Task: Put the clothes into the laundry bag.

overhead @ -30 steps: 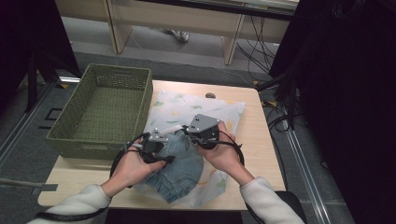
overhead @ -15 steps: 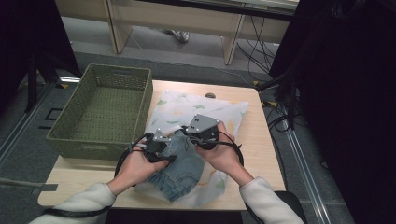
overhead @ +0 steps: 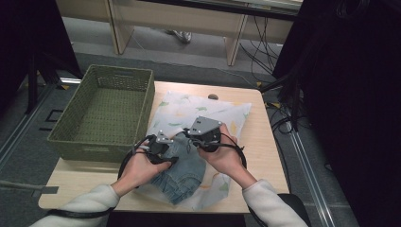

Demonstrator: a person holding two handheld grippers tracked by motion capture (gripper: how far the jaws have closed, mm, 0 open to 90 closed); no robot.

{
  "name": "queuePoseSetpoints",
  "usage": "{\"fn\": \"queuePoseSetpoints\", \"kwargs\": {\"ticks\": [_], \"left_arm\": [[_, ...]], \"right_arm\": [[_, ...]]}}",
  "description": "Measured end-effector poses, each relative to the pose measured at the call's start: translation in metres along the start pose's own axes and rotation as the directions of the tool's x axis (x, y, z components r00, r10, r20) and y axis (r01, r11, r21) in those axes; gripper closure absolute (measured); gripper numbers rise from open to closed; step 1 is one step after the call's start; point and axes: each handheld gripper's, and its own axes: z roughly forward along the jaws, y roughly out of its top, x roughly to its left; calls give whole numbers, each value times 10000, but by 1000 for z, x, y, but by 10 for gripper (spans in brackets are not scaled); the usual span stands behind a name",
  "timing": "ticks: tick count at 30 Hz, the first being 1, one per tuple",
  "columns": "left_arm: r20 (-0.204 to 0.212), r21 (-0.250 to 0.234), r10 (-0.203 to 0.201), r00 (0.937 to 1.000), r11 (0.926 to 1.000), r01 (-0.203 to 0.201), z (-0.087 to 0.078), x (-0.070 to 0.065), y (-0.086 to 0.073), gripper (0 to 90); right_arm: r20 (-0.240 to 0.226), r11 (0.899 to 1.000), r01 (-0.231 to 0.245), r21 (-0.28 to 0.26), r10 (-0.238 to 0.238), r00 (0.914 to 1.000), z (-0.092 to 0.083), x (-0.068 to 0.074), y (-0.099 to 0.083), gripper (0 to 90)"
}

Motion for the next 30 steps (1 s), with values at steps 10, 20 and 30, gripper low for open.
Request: {"fn": "queuePoseSetpoints", "kwargs": {"ticks": [10, 20, 30], "left_arm": [[-115, -39, 366, 9993, 9993, -367, 10, -1, -4, 606], [-71, -762, 1142, 9934, 9905, -1144, -3, -7, -7, 408], [-102, -2265, 1383, 9903, 9643, -1370, -64, -11, -18, 293]], "right_arm": [[-13, 9999, -24, 101, 24, 10000, 2, -1, -3, 897], [-5, 9997, -134, 223, 134, 9999, 7, -5, -8, 898], [-11, 9993, -214, 302, 214, 9998, 8, -4, -9, 898]]}}
